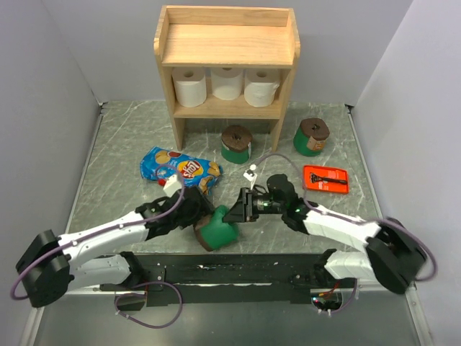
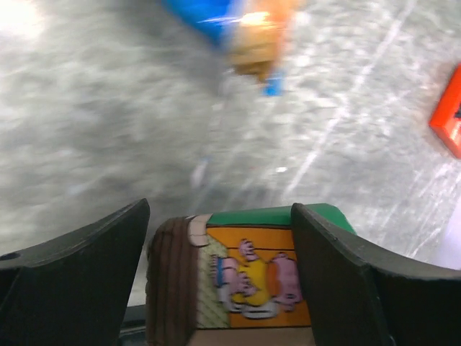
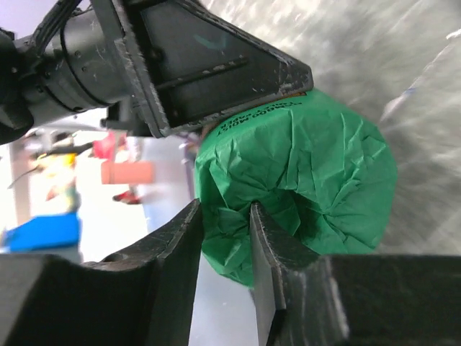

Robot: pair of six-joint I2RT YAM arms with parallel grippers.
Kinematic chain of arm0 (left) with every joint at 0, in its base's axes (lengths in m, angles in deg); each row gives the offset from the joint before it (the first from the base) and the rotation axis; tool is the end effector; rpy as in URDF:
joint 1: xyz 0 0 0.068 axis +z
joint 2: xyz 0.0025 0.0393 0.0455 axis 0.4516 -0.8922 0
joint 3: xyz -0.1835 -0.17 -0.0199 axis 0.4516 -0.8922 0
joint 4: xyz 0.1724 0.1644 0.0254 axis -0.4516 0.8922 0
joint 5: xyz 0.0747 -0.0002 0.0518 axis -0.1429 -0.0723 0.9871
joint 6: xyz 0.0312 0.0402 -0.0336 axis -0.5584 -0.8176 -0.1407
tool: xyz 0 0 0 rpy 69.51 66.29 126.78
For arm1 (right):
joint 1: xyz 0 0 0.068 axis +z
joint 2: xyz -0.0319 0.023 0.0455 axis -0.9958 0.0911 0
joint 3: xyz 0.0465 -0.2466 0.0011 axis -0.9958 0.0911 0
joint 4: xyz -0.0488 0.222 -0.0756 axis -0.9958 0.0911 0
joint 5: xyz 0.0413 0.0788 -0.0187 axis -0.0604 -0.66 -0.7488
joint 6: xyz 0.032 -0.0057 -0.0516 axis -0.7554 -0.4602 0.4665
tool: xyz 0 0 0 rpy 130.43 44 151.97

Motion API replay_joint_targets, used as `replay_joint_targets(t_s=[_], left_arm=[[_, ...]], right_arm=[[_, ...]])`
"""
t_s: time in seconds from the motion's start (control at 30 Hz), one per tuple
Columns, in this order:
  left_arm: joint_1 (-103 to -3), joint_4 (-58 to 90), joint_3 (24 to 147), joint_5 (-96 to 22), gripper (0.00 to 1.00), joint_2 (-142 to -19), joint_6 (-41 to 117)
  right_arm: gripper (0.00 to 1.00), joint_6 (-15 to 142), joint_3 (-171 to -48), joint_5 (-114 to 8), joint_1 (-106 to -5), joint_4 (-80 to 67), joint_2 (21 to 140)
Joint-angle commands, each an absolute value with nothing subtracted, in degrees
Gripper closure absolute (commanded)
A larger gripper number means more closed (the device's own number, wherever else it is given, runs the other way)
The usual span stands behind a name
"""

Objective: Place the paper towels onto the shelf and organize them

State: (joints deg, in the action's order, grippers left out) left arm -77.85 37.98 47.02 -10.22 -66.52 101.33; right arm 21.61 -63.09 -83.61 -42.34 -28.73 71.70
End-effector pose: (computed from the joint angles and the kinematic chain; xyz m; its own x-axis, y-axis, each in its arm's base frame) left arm 0.1417 -0.1521 0.1864 -0.7097 -0.5778 -0.4032 -0.2910 0.7615 -0.5791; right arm 0.1657 0.1898 0.1958 -0.8962 -0.0199 -0.4431 -0.4270 0.3096 0.8496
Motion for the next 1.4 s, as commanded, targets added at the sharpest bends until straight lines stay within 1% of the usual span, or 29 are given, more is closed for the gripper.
replay_joint_targets(t_s=[0.0, 0.07, 0.1, 0.2, 0.33, 0.37, 0.43, 0.47, 0.5, 0.53, 0.6, 0.63, 0.67, 0.73, 0.8, 0.83, 0.87, 0.93, 0.97, 1.07, 1.17, 1.37], left_arm=[[-79.5, 40.9, 58.2, -4.0, 0.13, -70.2, 97.5], [-79.4, 45.5, 62.8, 0.6, 0.11, -71.7, 96.4], [-79.3, 50.7, 67.2, 4.8, 0.09, -72.1, 96.1], [-79.1, 56.0, 72.8, 9.6, 0.07, -71.8, 95.4], [-78.2, 60.5, 73.0, 12.1, 0.05, -67.9, 96.3], [-78.1, 61.1, 72.3, 11.9, 0.04, -65.4, 96.2], [-77.9, 60.7, 69.5, 10.9, 0.05, -62.8, 95.6], [-77.9, 58.3, 68.3, 7.8, 0.06, -59.9, 94.4], [-77.8, 56.5, 65.7, 5.7, 0.09, -58.5, 92.5], [-77.9, 55.6, 64.6, 3.7, 0.11, -57.5, 90.6], [-77.9, 54.3, 62.2, -2.4, 0.12, -56.2, 89.5], [-78.0, 53.4, 61.6, -5.0, 0.12, -56.1, 86.4], [-78.0, 53.3, 61.3, -8.9, 0.13, -56.9, 85.9], [-79.3, 53.1, 60.5, -11.3, 0.14, -58.2, 84.5], [-81.2, 52.1, 60.3, -13.7, 0.14, -60.5, 83.7], [-81.6, 51.7, 60.4, -14.3, 0.13, -62.4, 83.4], [-82.0, 51.3, 60.6, -14.6, 0.12, -63.3, 83.2], [-83.3, 50.6, 61.1, -15.6, 0.12, -65.5, 82.9], [-83.7, 50.9, 61.4, -15.4, 0.12, -66.3, 83.1], [-85.6, 52.3, 62.5, -13.9, 0.13, -67.9, 83.9], [-86.8, 52.3, 62.3, -14.1, 0.14, -68.5, 84.6], [-87.7, 51.0, 61.0, -15.3, 0.20, -68.1, 85.4]], right_arm=[[0.65, 31.6, -70.3, -69.9, -42.1, -10.2, 60.0], [0.66, 33.2, -72.1, -65.3, -41.5, -5.5, 57.9], [0.66, 34.2, -73.7, -63.8, -40.6, -2.2, 57.7], [0.66, 34.9, -76.3, -59.1, -37.3, 1.7, 59.2], [0.65, 35.3, -79.9, -53.5, -32.0, 3.6, 64.1], [0.65, 35.3, -80.5, -52.7, -31.3, 3.9, 66.3], [0.64, 35.7, -82.4, -52.0, -29.4, 4.6, 68.0], [0.64, 35.9, -82.8, -51.7, -29.1, 4.8, 68.6], [0.64, 36.1, -83.6, -51.2, -28.7, 5.1, 68.6], [0.63, 36.3, -83.8, -51.0, -28.5, 5.5, 68.3], [0.62, 36.8, -84.5, -49.5, -28.5, 7.3, 66.1], [0.61, 37.1, -84.7, -48.7, -28.4, 8.0, 63.8], [0.59, 37.4, -85.3, -48.2, -28.4, 9.8, 62.7], [0.56, 38.4, -85.5, -45.9, -28.4, 11.8, 58.9], [0.50, 39.3, -85.8, -43.2, -28.5, 15.3, 56.5], [0.46, 39.5, -85.8, -40.5, -28.6, 16.8, 54.2], [0.41, 39.5, -85.4, -39.5, -28.6, 17.6, 53.1], [0.37, 39.6, -84.5, -38.2, -28.8, 19.5, 49.6], [0.33, 39.3, -83.3, -38.1, -28.9, 19.9, 48.4], [0.27, 38.6, -80.8, -37.6, -29.0, 20.5, 44.1], [0.24, 38.2, -78.8, -37.0, -28.9, 20.8, 41.2], [0.23, 38.9, -77.6, -36.3, -29.1, 21.6, 39.3]])
